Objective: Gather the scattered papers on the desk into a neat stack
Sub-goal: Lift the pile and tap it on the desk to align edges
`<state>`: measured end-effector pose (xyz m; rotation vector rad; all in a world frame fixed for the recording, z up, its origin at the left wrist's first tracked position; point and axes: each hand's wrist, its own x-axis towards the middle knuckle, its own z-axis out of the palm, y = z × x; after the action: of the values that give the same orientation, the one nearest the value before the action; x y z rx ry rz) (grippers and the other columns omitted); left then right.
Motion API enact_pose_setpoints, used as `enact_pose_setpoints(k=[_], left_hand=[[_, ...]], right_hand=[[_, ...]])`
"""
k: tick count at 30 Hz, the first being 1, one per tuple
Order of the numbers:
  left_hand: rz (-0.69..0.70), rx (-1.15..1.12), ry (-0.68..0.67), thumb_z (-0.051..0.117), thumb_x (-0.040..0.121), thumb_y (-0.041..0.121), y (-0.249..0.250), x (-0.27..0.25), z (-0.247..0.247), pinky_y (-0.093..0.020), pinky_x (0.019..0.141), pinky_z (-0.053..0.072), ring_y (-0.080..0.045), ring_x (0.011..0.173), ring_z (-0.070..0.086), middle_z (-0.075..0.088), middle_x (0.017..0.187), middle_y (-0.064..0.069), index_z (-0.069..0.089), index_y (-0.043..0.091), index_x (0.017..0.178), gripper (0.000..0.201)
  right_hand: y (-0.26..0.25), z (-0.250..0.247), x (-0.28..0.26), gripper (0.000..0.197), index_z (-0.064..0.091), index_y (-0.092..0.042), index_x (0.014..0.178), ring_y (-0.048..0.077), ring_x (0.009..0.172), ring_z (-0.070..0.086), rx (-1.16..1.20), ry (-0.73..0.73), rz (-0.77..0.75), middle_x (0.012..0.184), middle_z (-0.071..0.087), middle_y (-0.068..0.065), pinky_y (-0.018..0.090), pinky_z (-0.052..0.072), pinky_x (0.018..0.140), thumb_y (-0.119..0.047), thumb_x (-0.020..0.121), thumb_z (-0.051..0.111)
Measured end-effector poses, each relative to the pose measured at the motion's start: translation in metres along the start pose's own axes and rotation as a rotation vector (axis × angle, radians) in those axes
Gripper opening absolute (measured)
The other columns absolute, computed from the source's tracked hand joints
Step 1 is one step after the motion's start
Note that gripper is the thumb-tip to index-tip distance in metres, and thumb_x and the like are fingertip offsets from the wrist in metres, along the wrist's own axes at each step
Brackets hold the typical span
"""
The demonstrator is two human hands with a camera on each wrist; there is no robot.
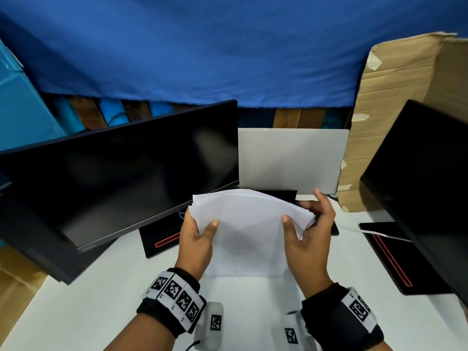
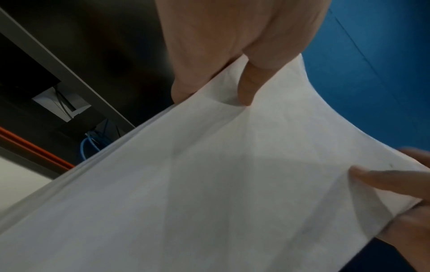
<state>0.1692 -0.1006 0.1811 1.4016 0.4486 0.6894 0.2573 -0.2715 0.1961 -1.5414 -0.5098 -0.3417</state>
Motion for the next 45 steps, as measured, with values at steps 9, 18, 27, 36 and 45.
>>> enact_pose_setpoints(k=[9, 18, 27, 36, 45], left_hand=[[0.002, -0.106, -0.029, 0.058, 0.087, 0.003, 0.026, 0.012, -0.011, -0.044, 0.089, 0.054, -0.025, 0.11, 0.064, 0.066, 0.121, -0.009, 0.051, 0.018, 0.122, 0.039], [-0.095, 0.025, -0.065, 0.06, 0.085, 0.001, -0.012, 0.001, -0.013, -0.019, 0.073, 0.057, -0.009, 0.088, 0.071, 0.075, 0.094, 0.006, 0.064, 0.024, 0.103, 0.03], [-0.177, -0.024, -0.024, 0.072, 0.077, 0.004, -0.036, -0.011, -0.016, -0.02, 0.063, 0.056, -0.014, 0.084, 0.073, 0.078, 0.089, 0.006, 0.066, 0.019, 0.102, 0.03], [-0.128, -0.106, 0.049, 0.059, 0.087, 0.007, -0.037, -0.011, -0.014, -0.014, 0.064, 0.055, -0.002, 0.081, 0.072, 0.077, 0.086, 0.015, 0.064, 0.025, 0.101, 0.023], [-0.122, -0.165, -0.017, 0.064, 0.082, 0.014, -0.028, -0.008, -0.012, -0.016, 0.066, 0.055, -0.007, 0.087, 0.072, 0.077, 0.091, 0.009, 0.065, 0.02, 0.104, 0.023]], right_hand=[[0.042, -0.023, 0.001, 0.022, 0.069, -0.021, 0.086, 0.01, 0.076, 0.072, 0.167, -0.265, 0.546, 0.077, 0.077, -0.012, 0.013, 0.054, 0.058, 0.0, 0.077, 0.071], [0.04, -0.01, -0.003, 0.027, 0.065, -0.024, 0.102, 0.0, 0.082, 0.071, 0.289, -0.22, 0.495, 0.089, 0.075, -0.015, 0.013, 0.055, 0.066, -0.003, 0.085, 0.063], [0.088, -0.022, -0.039, 0.028, 0.049, -0.024, 0.111, 0.011, 0.094, 0.059, -0.073, -0.332, 0.512, 0.098, 0.062, -0.011, 0.008, 0.047, 0.076, -0.002, 0.098, 0.037], [0.112, -0.029, -0.063, 0.056, 0.04, -0.021, 0.133, 0.016, 0.123, 0.045, -0.164, -0.279, 0.59, 0.13, 0.048, -0.003, 0.033, 0.036, 0.106, 0.001, 0.085, 0.059], [0.093, -0.018, -0.053, 0.032, 0.046, -0.032, 0.107, -0.004, 0.095, 0.058, -0.032, -0.301, 0.557, 0.104, 0.058, -0.016, 0.001, 0.044, 0.075, -0.003, 0.094, 0.049]])
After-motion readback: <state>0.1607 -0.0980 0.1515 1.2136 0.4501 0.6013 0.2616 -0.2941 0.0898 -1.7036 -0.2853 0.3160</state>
